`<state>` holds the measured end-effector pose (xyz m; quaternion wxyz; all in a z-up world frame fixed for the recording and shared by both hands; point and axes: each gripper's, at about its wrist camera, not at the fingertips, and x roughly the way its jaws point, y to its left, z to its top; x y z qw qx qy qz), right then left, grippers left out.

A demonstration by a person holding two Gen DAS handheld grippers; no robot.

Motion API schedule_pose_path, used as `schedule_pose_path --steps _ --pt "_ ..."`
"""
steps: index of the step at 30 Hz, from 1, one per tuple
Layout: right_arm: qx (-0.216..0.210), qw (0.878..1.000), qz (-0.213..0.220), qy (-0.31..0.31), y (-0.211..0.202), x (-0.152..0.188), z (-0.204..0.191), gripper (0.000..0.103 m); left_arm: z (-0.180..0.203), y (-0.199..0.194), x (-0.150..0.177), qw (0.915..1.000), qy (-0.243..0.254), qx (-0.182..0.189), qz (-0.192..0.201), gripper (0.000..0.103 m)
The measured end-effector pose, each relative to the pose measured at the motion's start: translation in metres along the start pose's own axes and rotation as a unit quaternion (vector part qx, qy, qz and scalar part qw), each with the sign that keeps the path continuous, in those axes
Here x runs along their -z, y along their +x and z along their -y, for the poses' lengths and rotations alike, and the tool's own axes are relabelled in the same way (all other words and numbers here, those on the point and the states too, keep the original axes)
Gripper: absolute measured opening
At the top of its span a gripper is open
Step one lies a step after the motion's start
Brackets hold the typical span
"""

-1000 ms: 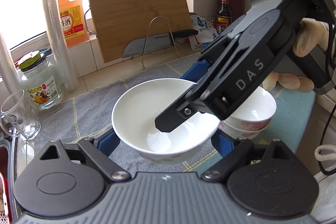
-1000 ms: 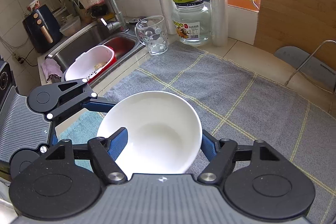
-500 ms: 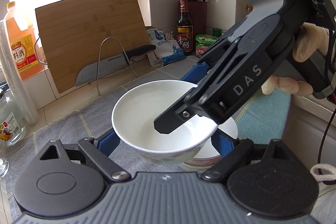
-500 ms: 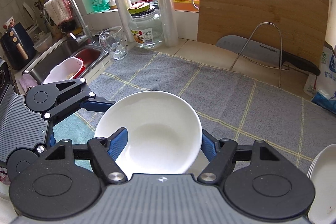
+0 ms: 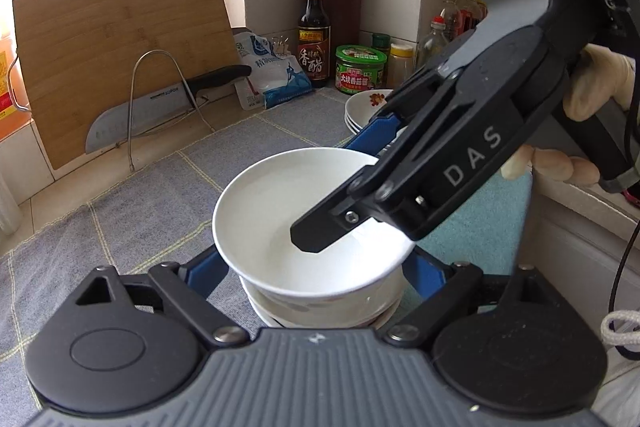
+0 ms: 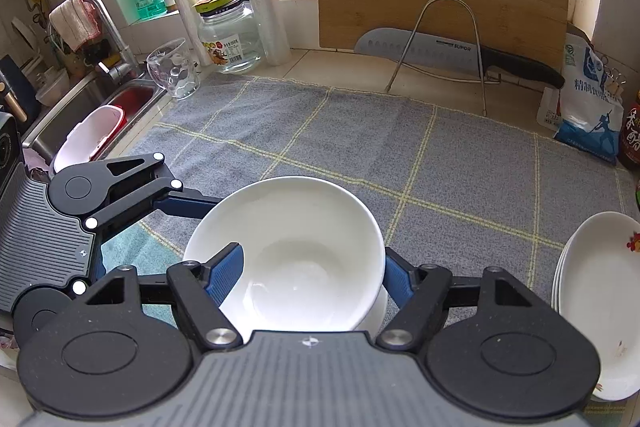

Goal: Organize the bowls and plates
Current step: 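Lower the bowl onto the bowl stack and open the right gripper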

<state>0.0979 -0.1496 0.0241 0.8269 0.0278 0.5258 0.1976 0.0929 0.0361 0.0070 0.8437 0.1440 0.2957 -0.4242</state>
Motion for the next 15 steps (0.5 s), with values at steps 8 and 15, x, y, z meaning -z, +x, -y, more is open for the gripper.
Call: schedule_pose_path --steps 8,15 --pt "-0.008 1.0 -0.001 0.002 0.0036 0.0027 0.0061 0.078 -0.0005 0.0034 -0.0002 0.9999 -0.005 -0.002 -0.01 0.093" --pt "-0.007 1.0 -0.005 0.003 0.0085 0.0065 0.0079 0.078 -0.0007 0.0084 0.0003 0.9998 -0.004 0.0 -0.017 0.093"
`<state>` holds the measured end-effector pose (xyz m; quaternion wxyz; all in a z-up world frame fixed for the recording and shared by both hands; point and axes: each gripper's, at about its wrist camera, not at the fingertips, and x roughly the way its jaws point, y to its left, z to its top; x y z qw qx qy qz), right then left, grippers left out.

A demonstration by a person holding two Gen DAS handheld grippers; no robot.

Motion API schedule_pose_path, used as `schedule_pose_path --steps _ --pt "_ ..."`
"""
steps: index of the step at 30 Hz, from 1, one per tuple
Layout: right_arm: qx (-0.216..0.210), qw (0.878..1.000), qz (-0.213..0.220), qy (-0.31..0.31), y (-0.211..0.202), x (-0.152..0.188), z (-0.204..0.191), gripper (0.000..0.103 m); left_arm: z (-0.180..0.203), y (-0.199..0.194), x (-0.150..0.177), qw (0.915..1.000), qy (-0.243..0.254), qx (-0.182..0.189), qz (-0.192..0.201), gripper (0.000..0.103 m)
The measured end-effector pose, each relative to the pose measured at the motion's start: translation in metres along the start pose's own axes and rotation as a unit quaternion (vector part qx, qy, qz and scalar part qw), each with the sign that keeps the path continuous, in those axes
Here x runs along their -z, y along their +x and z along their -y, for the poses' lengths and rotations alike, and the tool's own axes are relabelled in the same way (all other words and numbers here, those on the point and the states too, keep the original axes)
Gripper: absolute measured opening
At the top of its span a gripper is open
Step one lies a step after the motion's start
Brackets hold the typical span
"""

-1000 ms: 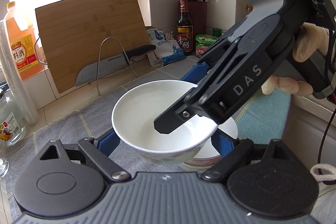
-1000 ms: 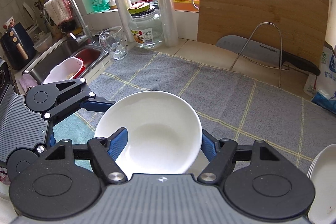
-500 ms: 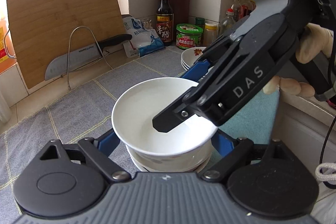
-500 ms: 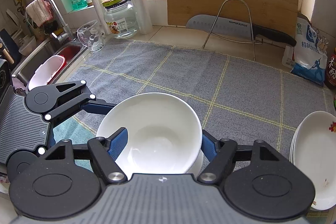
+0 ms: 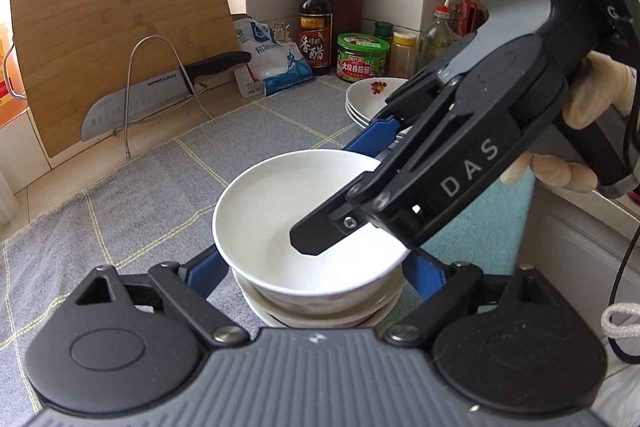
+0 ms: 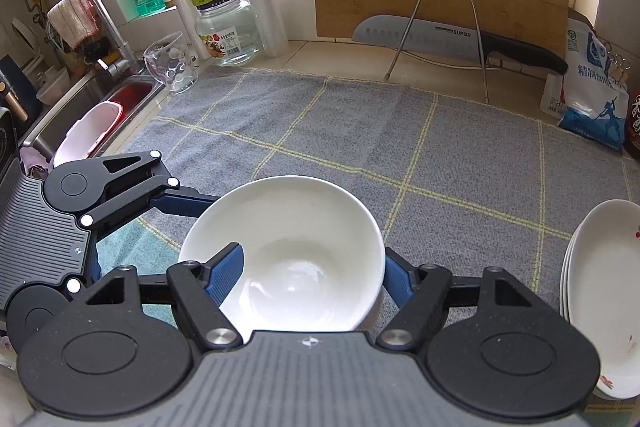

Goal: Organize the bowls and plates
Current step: 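Lower the bowl onto the bowl stack and open the right gripper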

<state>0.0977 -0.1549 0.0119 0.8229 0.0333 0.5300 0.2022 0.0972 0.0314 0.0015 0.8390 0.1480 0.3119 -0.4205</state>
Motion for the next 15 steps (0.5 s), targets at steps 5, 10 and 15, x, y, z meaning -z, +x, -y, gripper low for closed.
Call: schedule_pose_path --steps 5,10,15 --pt "0.003 1.0 0.0 0.0 0.0022 0.0013 0.0006 0.078 -0.0012 0.0025 -0.0001 1.0 -0.001 0.004 -0.001 0.093" --pt "0.005 1.0 0.0 -0.003 0.0033 0.0022 0.0004 0.078 -0.0036 0.0035 0.0002 0.9999 -0.004 0.009 -0.004 0.094" --pt "0.008 1.0 0.002 -0.006 0.0042 0.0035 0.0002 0.079 -0.0075 0.0052 0.0007 0.9997 -0.012 0.019 -0.008 0.096"
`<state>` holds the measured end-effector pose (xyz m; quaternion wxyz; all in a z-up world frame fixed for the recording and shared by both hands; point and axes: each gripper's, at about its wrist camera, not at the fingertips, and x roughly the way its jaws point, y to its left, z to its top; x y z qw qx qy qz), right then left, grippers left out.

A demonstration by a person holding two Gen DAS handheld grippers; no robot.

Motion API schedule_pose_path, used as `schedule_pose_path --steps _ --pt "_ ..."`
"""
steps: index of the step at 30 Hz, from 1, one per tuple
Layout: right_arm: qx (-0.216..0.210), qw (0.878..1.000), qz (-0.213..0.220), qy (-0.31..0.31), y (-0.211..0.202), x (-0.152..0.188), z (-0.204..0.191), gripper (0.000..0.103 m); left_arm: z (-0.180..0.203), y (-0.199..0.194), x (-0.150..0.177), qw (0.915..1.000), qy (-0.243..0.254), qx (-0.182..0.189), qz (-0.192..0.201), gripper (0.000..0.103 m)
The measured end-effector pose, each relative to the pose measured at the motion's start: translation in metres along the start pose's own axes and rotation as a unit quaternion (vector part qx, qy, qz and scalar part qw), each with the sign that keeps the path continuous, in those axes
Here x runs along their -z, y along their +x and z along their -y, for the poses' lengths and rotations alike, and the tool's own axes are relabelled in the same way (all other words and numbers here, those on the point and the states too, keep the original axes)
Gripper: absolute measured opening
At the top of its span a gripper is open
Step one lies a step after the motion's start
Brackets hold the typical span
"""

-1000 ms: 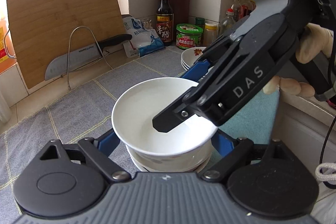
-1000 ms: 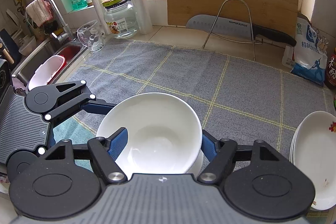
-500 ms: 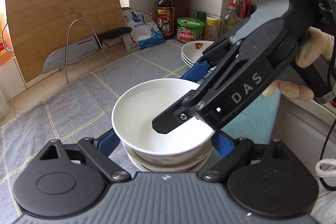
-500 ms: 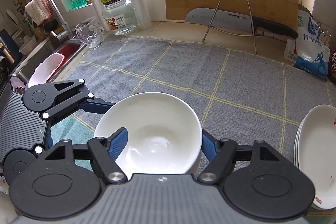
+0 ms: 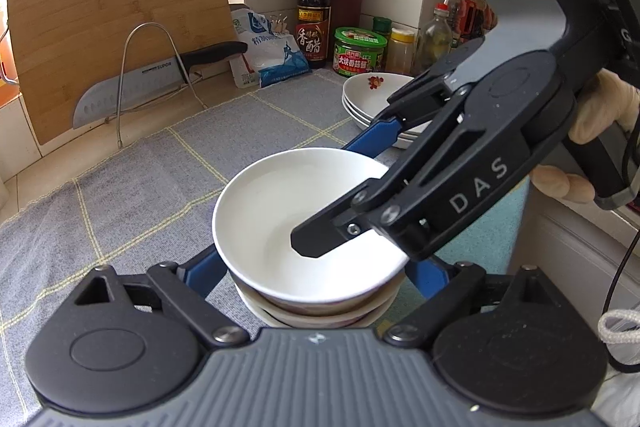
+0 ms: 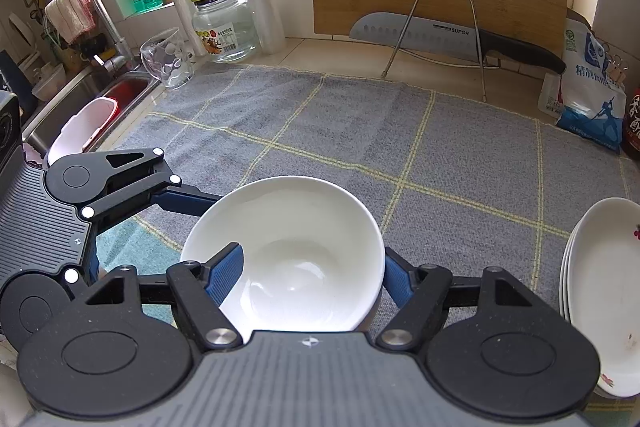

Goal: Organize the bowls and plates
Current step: 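Lower the bowl onto the bowl stack and open the right gripper, then grip the three-bowl stack from opposite sides with both grippers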

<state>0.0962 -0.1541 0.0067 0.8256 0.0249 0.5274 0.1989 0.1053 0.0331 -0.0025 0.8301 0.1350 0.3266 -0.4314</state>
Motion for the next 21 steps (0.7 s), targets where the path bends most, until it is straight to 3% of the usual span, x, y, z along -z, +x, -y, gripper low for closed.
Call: schedule_pose_path --steps 3,8,21 --pt "0.001 1.0 0.0 0.0 0.0 0.001 0.0 0.082 0.0 0.0 0.001 1.0 0.001 0.004 -0.004 0.097" --pt "0.005 1.0 0.009 -0.002 -0.002 0.003 -0.001 0.098 0.0 -0.008 0.003 0.9999 0.014 0.0 -0.002 0.097" --pt "0.034 0.999 0.025 -0.015 -0.007 0.013 -0.016 0.103 -0.012 -0.028 0.017 0.9998 0.016 -0.007 -0.005 0.098"
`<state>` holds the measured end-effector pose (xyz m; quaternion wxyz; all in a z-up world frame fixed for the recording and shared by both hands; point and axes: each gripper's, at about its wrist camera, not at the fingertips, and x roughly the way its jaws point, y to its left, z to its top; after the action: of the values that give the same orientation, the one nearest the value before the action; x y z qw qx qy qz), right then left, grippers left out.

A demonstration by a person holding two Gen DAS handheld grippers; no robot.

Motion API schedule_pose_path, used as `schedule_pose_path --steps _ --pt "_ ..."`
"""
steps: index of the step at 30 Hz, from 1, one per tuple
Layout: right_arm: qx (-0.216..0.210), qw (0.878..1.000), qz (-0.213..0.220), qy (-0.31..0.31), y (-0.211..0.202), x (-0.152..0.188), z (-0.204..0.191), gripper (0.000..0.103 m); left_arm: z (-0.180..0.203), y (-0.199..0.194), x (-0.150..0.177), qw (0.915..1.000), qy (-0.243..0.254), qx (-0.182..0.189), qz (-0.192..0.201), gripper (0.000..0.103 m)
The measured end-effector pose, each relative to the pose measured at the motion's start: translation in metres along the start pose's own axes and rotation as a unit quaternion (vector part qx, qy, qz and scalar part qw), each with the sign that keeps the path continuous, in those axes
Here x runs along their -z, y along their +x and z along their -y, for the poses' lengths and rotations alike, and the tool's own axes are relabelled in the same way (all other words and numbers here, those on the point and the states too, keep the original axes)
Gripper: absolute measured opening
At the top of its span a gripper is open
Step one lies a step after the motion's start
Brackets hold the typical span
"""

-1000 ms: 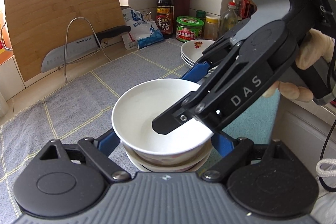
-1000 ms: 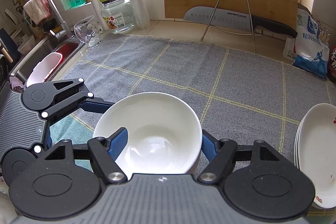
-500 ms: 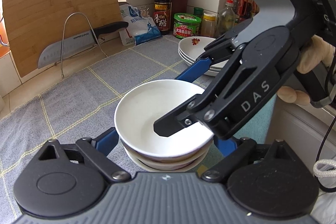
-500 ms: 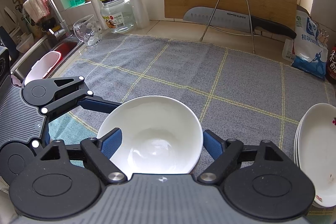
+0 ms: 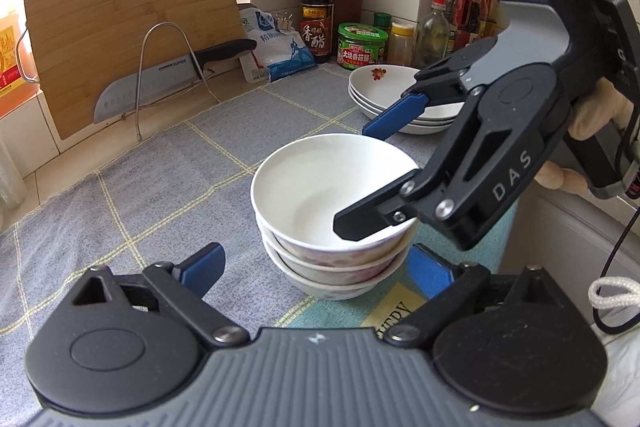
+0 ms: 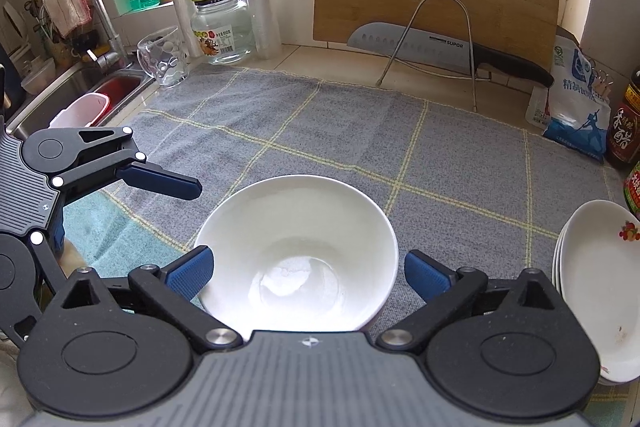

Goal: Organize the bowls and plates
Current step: 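Grip the three-bowl stack from opposite sides with both grippers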

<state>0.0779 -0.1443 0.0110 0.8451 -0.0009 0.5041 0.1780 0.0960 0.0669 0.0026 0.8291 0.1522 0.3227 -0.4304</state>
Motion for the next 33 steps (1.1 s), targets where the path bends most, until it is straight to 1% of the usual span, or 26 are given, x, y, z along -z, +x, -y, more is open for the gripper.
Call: schedule_pose_path --steps 4,8,13,17,21,26,30,33 --pt "0.01 1.0 0.016 -0.006 -0.015 0.003 -0.002 0.103 -0.007 -0.002 0.006 0.9999 0.015 0.007 0.004 0.098" --pt "0.024 0.999 0.018 -0.011 -0.027 0.014 -0.007 0.103 -0.016 0.003 0.014 0.9988 0.041 0.027 -0.001 0.098" --pt "0.042 0.999 -0.009 -0.012 -0.026 0.034 -0.009 0.103 -0.019 0.021 0.021 0.996 0.074 0.047 -0.02 0.098" --pt "0.048 0.998 -0.027 -0.035 -0.014 0.047 -0.007 0.103 -0.016 0.032 0.021 0.9945 0.089 0.047 -0.03 0.097" --pt "0.031 0.997 -0.041 -0.05 0.003 0.052 0.002 0.103 -0.012 0.04 0.019 0.9947 0.087 0.038 -0.041 0.097" --pt "0.004 0.995 -0.049 -0.085 0.017 0.055 0.012 0.103 -0.011 0.053 0.018 0.9943 0.083 0.034 -0.058 0.097" --pt "-0.025 0.992 -0.055 -0.111 0.028 0.052 0.022 0.103 -0.013 0.064 0.02 0.9942 0.07 0.042 -0.07 0.096" --pt "-0.046 0.989 -0.06 -0.128 0.033 0.05 0.027 0.103 -0.011 0.069 0.02 0.9926 0.081 0.051 -0.075 0.096"
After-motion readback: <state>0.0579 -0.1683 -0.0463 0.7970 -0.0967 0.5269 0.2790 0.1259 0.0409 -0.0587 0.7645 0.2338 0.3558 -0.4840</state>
